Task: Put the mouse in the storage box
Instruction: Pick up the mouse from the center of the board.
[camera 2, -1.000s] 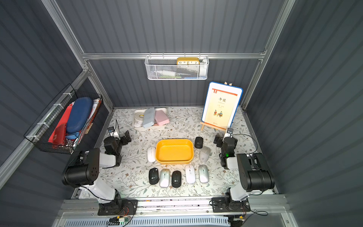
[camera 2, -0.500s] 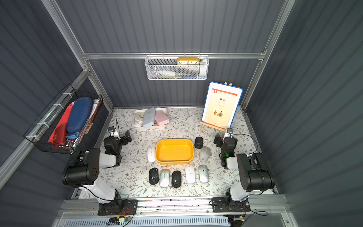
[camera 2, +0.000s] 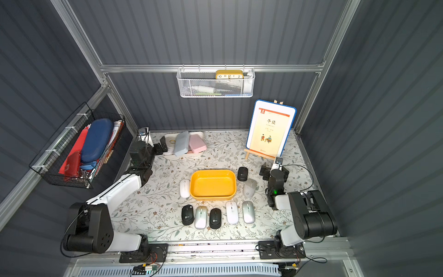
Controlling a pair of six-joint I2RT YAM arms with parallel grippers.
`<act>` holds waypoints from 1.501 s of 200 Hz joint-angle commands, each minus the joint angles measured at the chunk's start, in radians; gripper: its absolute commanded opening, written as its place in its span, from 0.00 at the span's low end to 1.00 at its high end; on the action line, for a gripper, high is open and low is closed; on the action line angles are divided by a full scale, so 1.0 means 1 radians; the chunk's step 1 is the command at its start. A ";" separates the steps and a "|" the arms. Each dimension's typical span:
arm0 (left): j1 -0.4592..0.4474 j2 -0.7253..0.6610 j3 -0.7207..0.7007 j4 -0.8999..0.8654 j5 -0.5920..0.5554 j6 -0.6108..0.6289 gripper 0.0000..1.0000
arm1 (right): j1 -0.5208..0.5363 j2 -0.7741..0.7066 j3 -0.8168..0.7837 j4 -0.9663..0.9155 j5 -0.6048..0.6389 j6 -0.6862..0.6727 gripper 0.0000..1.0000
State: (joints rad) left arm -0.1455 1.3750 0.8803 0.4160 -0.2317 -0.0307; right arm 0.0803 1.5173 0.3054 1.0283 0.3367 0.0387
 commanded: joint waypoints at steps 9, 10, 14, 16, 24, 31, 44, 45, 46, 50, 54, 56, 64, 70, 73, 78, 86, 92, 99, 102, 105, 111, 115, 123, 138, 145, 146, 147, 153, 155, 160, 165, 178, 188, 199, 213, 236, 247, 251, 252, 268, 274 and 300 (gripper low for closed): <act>0.006 -0.124 0.040 -0.256 0.071 -0.066 0.99 | 0.029 -0.143 0.039 -0.126 0.128 -0.023 0.99; 0.006 -0.130 0.041 -0.261 0.076 -0.072 0.99 | 0.029 -0.157 0.043 -0.147 0.121 -0.025 0.99; 0.006 -0.148 0.047 -0.284 0.097 -0.092 0.99 | 0.030 -0.204 0.062 -0.211 0.088 -0.035 0.99; 0.006 -0.156 0.051 -0.298 0.105 -0.104 0.99 | 0.030 -0.227 0.073 -0.244 0.071 -0.038 0.99; 0.006 -0.187 0.067 -0.351 0.145 -0.160 0.99 | 0.035 -0.325 0.122 -0.401 0.018 -0.017 0.99; 0.006 -0.210 0.083 -0.397 0.206 -0.208 0.99 | 0.042 -0.395 0.176 -0.548 0.012 0.051 0.99; 0.008 -0.245 0.110 -0.460 0.304 -0.281 0.99 | 0.042 -0.475 0.276 -0.813 0.025 0.248 0.99; 0.008 -0.246 0.110 -0.465 0.305 -0.288 0.99 | 0.041 -0.483 0.284 -0.842 0.033 0.281 0.99; 0.008 -0.249 0.110 -0.470 0.307 -0.295 0.99 | 0.040 -0.486 0.288 -0.855 0.037 0.304 0.99; 0.007 -0.261 0.103 -0.481 0.316 -0.333 0.99 | 0.038 -0.498 0.297 -0.892 0.061 0.386 0.99; 0.007 -0.277 0.089 -0.482 0.328 -0.369 0.99 | 0.038 -0.507 0.299 -0.919 0.094 0.474 0.99; 0.009 -0.286 0.078 -0.479 0.332 -0.387 0.99 | 0.038 -0.511 0.298 -0.930 0.108 0.515 0.99; 0.009 -0.328 0.030 -0.448 0.337 -0.448 0.99 | 0.033 -0.528 0.294 -0.974 0.139 0.630 0.99; 0.009 -0.362 -0.013 -0.414 0.326 -0.497 0.99 | 0.029 -0.549 0.291 -1.009 0.083 0.631 0.99; 0.009 -0.377 -0.034 -0.394 0.315 -0.517 0.99 | 0.029 -0.557 0.283 -0.999 0.047 0.609 0.99; 0.009 -0.399 -0.057 -0.372 0.311 -0.532 0.99 | 0.029 -0.571 0.266 -0.966 -0.016 0.570 0.95; 0.009 -0.413 -0.073 -0.347 0.323 -0.529 0.99 | 0.029 -0.588 0.238 -0.900 -0.086 0.513 0.78; 0.009 -0.409 -0.064 -0.351 0.322 -0.529 0.99 | 0.030 -0.597 0.220 -0.857 -0.119 0.497 0.71; 0.009 -0.393 -0.040 -0.378 0.332 -0.527 0.99 | 0.031 -0.607 0.226 -0.862 -0.156 0.480 0.66; 0.009 -0.385 -0.025 -0.392 0.337 -0.522 0.99 | 0.032 -0.612 0.233 -0.882 -0.165 0.470 0.64; 0.009 -0.376 -0.008 -0.408 0.341 -0.521 0.99 | 0.036 -0.616 0.245 -0.906 -0.169 0.470 0.63; 0.009 -0.354 0.024 -0.447 0.344 -0.525 0.98 | 0.041 -0.623 0.271 -0.972 -0.167 0.483 0.58; 0.009 -0.337 0.051 -0.482 0.338 -0.531 0.98 | 0.042 -0.628 0.288 -1.018 -0.183 0.479 0.53; 0.009 -0.297 0.106 -0.549 0.333 -0.532 0.93 | 0.049 -0.634 0.309 -1.062 -0.209 0.465 0.47; 0.009 -0.223 0.208 -0.684 0.296 -0.535 0.76 | 0.064 -0.637 0.360 -1.167 -0.225 0.477 0.47; 0.009 -0.193 0.248 -0.712 0.281 -0.527 0.69 | 0.071 -0.633 0.388 -1.224 -0.226 0.483 0.48; 0.009 -0.188 0.252 -0.712 0.277 -0.525 0.68 | 0.073 -0.632 0.392 -1.232 -0.227 0.485 0.48; 0.009 -0.183 0.257 -0.714 0.270 -0.524 0.67 | 0.074 -0.630 0.395 -1.240 -0.226 0.485 0.49; 0.008 -0.155 0.290 -0.769 0.245 -0.531 0.60 | 0.080 -0.623 0.425 -1.290 -0.228 0.486 0.49; 0.007 -0.144 0.303 -0.790 0.240 -0.537 0.58 | 0.084 -0.619 0.430 -1.321 -0.224 0.486 0.49; 0.006 -0.118 0.330 -0.844 0.230 -0.549 0.55 | 0.093 -0.606 0.461 -1.375 -0.214 0.492 0.49; 0.006 -0.096 0.349 -0.889 0.221 -0.555 0.52 | 0.102 -0.590 0.494 -1.435 -0.201 0.496 0.50; 0.001 -0.055 0.373 -0.965 0.265 -0.549 0.52 | 0.134 -0.543 0.577 -1.578 -0.234 0.478 0.52; -0.002 -0.052 0.357 -0.975 0.386 -0.523 0.53 | 0.158 -0.508 0.638 -1.671 -0.320 0.458 0.53; -0.002 -0.073 0.305 -0.935 0.599 -0.499 0.55 | 0.190 -0.482 0.671 -1.734 -0.405 0.445 0.54; -0.004 -0.093 0.242 -0.890 0.844 -0.510 0.57 | 0.228 -0.465 0.702 -1.825 -0.486 0.452 0.54; -0.081 -0.135 0.145 -0.841 0.909 -0.561 0.62 | 0.317 -0.470 0.723 -1.986 -0.405 0.494 0.54; -0.128 -0.149 0.104 -0.827 0.895 -0.573 0.65 | 0.363 -0.478 0.717 -2.044 -0.357 0.531 0.54; -0.147 -0.157 0.086 -0.807 0.901 -0.585 0.65 | 0.380 -0.479 0.712 -2.062 -0.345 0.547 0.54; -0.152 -0.158 0.081 -0.801 0.903 -0.589 0.65 | 0.386 -0.481 0.711 -2.065 -0.342 0.550 0.54; -0.240 -0.189 0.046 -0.749 0.885 -0.642 0.69 | 0.456 -0.492 0.694 -2.125 -0.289 0.608 0.55; -0.282 -0.197 0.048 -0.738 0.849 -0.653 0.72 | 0.483 -0.500 0.684 -2.140 -0.270 0.629 0.57; -0.428 -0.181 0.041 -0.609 0.762 -0.736 0.82 | 0.534 -0.535 0.604 -2.109 -0.307 0.670 0.65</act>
State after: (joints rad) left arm -0.4858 1.2030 0.9276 -0.3515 0.5674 -0.6727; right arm 0.5877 1.0122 0.9737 -1.0122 0.0158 0.6376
